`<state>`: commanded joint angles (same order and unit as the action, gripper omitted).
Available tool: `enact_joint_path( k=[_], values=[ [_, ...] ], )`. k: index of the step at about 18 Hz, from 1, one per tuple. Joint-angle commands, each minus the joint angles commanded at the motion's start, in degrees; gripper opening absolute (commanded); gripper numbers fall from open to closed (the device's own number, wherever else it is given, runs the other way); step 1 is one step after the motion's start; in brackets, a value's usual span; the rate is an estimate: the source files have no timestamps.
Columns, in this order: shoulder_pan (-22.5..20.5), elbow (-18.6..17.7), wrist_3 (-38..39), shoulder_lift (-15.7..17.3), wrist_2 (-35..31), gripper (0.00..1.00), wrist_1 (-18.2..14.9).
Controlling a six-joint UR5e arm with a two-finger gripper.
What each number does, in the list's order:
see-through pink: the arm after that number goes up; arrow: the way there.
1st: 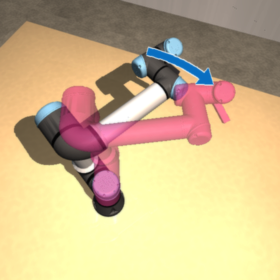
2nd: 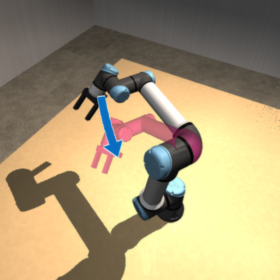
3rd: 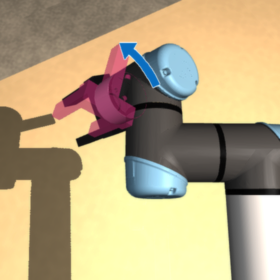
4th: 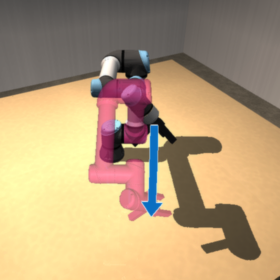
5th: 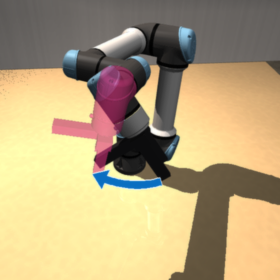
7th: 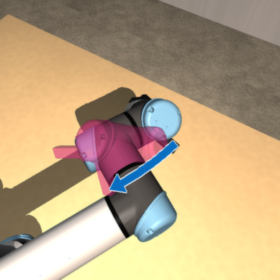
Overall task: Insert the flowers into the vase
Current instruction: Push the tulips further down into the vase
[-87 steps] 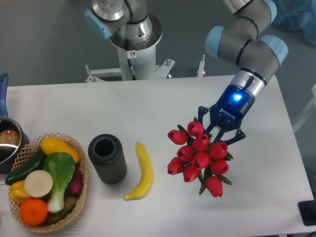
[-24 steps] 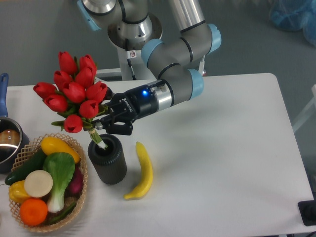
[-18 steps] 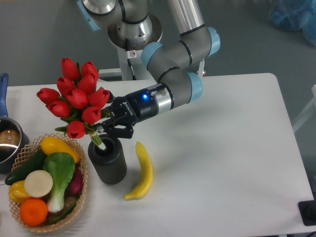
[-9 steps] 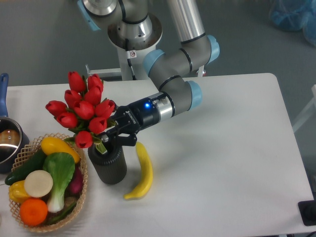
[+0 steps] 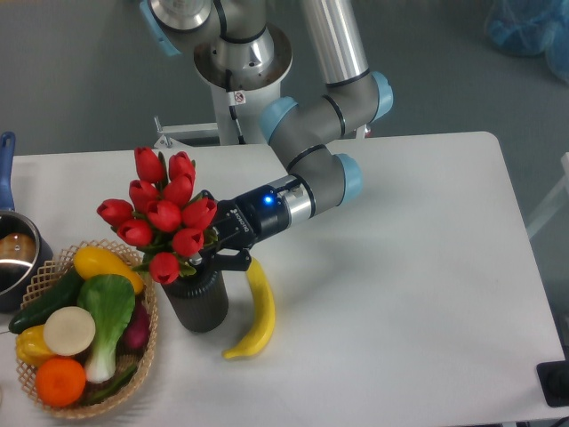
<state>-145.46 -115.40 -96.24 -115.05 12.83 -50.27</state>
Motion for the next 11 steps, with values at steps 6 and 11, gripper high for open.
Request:
enact_joint_path(
  k=[6, 11],
  values=[
    [-0.3, -0.9, -1.8, -0.9, 0.0, 0.33, 0.0],
    [-0.3, -1.4, -3.0, -1.0, 0.0, 0.34, 0.0]
  ],
)
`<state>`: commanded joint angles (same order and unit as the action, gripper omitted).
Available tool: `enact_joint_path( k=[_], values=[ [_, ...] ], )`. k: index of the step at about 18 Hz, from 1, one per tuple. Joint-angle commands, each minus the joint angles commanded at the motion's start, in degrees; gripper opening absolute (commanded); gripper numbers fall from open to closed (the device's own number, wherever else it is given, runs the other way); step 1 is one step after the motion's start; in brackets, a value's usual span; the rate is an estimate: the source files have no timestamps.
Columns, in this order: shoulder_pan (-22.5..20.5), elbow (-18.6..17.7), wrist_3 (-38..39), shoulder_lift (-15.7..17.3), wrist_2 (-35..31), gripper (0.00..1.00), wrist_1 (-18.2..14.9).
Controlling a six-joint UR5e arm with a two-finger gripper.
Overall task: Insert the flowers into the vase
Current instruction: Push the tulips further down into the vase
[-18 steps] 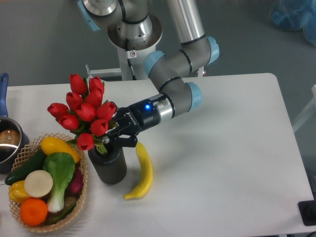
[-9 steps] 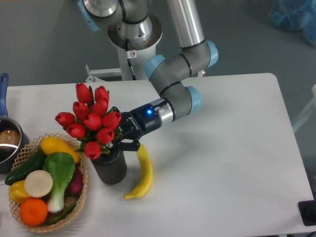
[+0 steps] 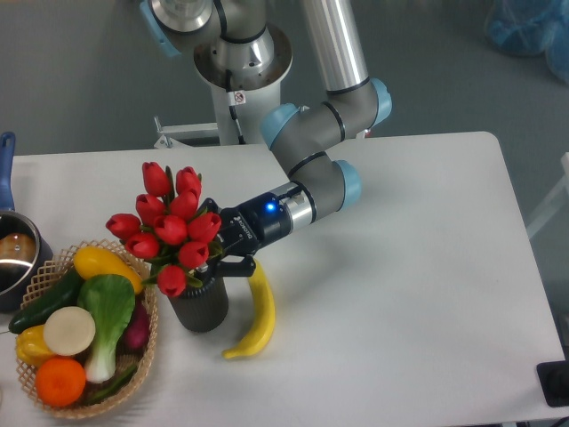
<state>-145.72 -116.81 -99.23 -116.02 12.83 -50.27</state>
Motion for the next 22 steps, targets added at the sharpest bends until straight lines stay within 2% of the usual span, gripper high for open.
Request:
enact_joint_path(
  k=[8, 11, 20, 21, 22],
  values=[
    [0.0, -0.5, -1.2, -0.4, 0.0, 0.35, 0.0],
    [0.0, -0.5, -1.2, -0.6, 0.0, 0.40, 0.1],
    [-0.1, -0.5, -2.4, -0.6, 0.0, 0.63, 0.1],
    [-0.1, -0.5, -2.4, -0.6, 0.0, 0.72, 0.1],
    [-0.1, -0.4, -2.6, -0.6, 0.0, 0.77, 0.1]
  ],
)
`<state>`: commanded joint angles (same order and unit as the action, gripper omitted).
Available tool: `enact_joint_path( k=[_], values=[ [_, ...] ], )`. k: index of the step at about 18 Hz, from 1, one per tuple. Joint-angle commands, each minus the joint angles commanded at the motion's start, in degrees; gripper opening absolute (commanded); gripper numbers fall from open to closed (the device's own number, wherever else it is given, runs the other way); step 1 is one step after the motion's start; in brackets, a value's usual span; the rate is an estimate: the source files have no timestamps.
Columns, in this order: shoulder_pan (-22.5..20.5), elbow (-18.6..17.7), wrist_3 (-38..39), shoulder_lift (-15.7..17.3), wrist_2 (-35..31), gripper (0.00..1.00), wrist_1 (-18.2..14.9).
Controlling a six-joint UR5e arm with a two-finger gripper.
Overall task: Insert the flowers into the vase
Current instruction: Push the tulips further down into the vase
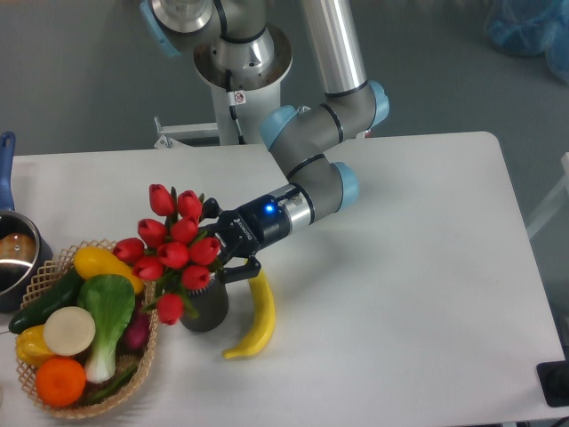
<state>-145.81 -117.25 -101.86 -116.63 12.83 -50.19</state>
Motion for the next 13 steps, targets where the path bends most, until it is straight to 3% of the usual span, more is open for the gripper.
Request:
enact_joint_path(
  k=[2, 4, 13],
  values=[
    [0.0, -0.1, -1.0, 0.0, 0.0, 0.83, 0.0],
    [0.0, -0.1, -1.1, 0.0, 0.0, 0.98, 0.0],
    [-0.9, -0.7, -1.4, 0.4, -0.9, 1.00, 0.0]
  ],
)
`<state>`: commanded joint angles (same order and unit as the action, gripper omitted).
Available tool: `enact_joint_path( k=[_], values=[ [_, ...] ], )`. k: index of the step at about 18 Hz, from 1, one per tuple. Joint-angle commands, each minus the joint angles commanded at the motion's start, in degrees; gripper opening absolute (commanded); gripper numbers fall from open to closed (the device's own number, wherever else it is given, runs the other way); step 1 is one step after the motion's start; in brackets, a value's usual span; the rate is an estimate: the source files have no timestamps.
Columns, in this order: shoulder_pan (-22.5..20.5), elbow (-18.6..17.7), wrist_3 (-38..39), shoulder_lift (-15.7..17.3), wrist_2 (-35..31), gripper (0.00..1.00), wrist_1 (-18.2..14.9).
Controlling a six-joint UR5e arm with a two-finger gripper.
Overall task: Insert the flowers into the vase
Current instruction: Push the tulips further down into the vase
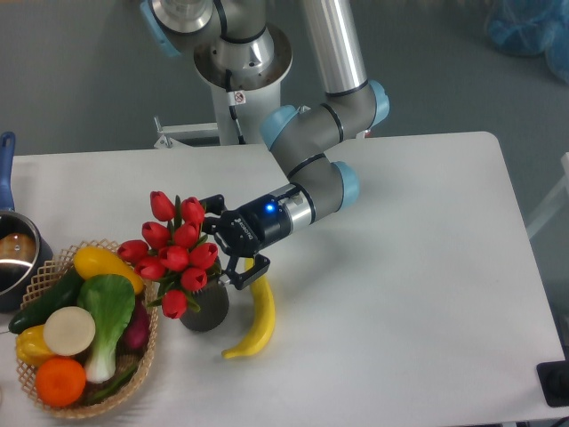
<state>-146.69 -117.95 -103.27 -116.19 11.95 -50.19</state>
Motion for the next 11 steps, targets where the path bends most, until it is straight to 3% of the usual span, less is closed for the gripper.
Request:
enact_joint_path(
  k=[3, 8, 11],
  values=[
    [-1.4, -1.1, 0.0, 1.9, -1.0, 1.00, 0.1],
    [-4.6, -0.3, 0.7, 5.5, -13.4, 1.00, 0.0],
    [-7.5, 0.8, 1.1, 6.9, -14.8, 1.00, 0.1]
  ],
)
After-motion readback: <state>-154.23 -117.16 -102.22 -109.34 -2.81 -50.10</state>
